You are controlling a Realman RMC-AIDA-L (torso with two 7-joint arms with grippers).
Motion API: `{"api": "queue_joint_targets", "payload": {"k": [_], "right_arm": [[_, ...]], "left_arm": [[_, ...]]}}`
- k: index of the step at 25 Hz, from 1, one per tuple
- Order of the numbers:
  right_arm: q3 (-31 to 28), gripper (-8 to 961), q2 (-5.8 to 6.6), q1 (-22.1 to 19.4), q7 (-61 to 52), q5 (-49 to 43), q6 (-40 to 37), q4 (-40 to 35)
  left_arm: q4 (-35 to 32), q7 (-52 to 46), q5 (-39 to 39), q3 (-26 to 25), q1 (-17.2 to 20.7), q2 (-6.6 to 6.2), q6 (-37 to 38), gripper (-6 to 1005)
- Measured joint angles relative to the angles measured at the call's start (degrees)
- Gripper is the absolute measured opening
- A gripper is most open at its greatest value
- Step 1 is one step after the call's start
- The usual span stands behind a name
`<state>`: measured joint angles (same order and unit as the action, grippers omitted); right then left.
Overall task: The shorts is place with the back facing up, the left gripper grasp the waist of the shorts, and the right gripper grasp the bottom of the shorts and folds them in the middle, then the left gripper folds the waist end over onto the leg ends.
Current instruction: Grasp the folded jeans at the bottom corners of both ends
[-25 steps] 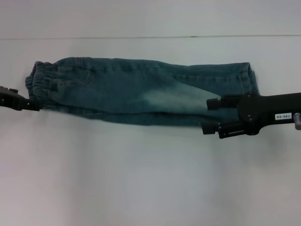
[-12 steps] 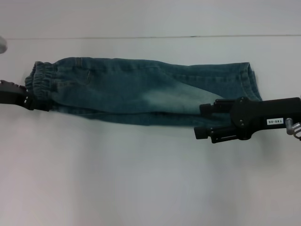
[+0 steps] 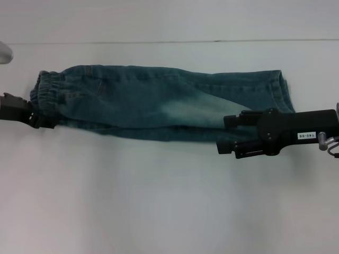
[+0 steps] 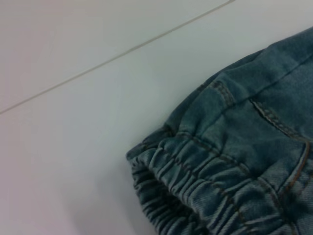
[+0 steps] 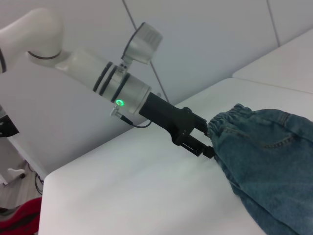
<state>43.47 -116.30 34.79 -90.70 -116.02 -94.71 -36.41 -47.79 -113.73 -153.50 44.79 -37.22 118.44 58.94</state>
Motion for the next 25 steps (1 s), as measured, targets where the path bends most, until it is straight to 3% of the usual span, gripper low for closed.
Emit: {"api": "queue_joint_targets", "payload": {"k": [12,15,20,25], "right_arm": [[0.2,928,-0.09,0.1,-0.1,0.0,2.1,0.0],[0.2,928,-0.08,0.1,-0.2,0.0,2.4,0.0],[0.3,927,-0.07,0.1,-0.4,0.0,3.3,0.1],[0.3,927,-0.15,0.3,-0.4,0.0,4.3,0.8]], "left_arm": [[-0.9,3.0,4.9,-0.5,0.9,0.64,2.5,582],[-1.0,3.7,6.7,-0.6,1.0,0.47,3.7,339],[-1.0,4.6,7.9,-0.7,1.1,0.41,4.4,113],[-0.8,6.5,9.7,-1.1,1.2,0.44,6.5,36]]}}
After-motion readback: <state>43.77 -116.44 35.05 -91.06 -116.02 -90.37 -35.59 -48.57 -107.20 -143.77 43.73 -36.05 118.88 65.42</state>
